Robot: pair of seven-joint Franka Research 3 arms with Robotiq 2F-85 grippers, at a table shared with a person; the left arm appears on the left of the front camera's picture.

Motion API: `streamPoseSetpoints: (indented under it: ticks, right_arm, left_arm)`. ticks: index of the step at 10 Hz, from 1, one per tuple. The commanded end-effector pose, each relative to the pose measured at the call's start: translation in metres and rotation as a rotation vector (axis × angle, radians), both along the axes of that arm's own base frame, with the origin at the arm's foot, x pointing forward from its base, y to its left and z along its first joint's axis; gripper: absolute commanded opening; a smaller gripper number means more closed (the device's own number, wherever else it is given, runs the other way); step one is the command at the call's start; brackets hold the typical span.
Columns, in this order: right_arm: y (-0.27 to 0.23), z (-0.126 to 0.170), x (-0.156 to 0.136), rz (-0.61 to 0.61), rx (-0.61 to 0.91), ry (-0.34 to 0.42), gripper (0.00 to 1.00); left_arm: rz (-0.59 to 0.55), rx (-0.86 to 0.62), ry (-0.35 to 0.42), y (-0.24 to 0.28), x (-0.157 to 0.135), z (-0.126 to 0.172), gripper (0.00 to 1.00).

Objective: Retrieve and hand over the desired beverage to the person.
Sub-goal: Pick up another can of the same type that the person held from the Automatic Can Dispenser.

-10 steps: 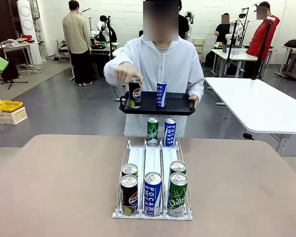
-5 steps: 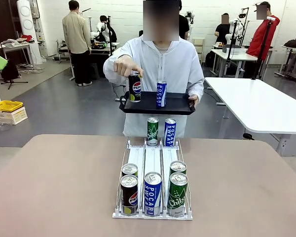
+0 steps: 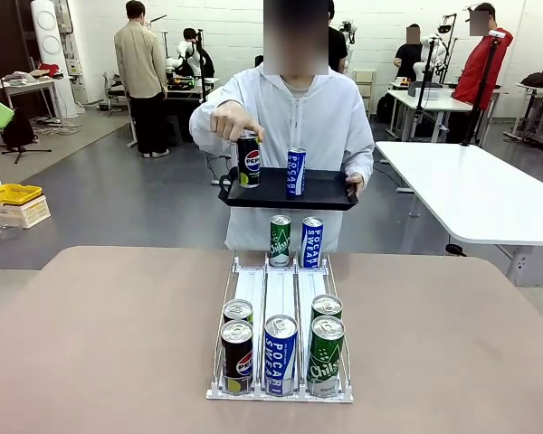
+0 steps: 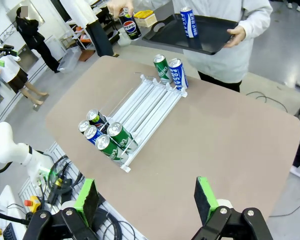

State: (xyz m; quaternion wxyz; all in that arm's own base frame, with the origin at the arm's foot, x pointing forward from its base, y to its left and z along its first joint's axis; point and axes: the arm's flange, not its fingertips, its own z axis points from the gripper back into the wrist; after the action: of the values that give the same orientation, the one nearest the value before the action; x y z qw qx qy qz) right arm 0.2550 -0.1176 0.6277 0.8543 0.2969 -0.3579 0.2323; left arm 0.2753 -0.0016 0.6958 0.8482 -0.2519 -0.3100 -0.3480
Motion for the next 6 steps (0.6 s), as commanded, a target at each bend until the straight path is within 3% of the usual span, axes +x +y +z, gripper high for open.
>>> streamPoseSetpoints:
  ticks: [1, 6]
  right_arm:
    - [0.0004, 0.0015, 0.002, 0.023, 0.026, -0.015, 1.0]
    - [0.0004, 0.0015, 0.002, 0.023, 0.026, -0.015, 1.0]
  left_arm:
    - [-0.008, 0.004, 0.004, -0.0001, -0.0006, 0.0033, 1.0]
    - [-0.008, 0.004, 0.004, -0.0001, -0.0006, 0.0033, 1.0]
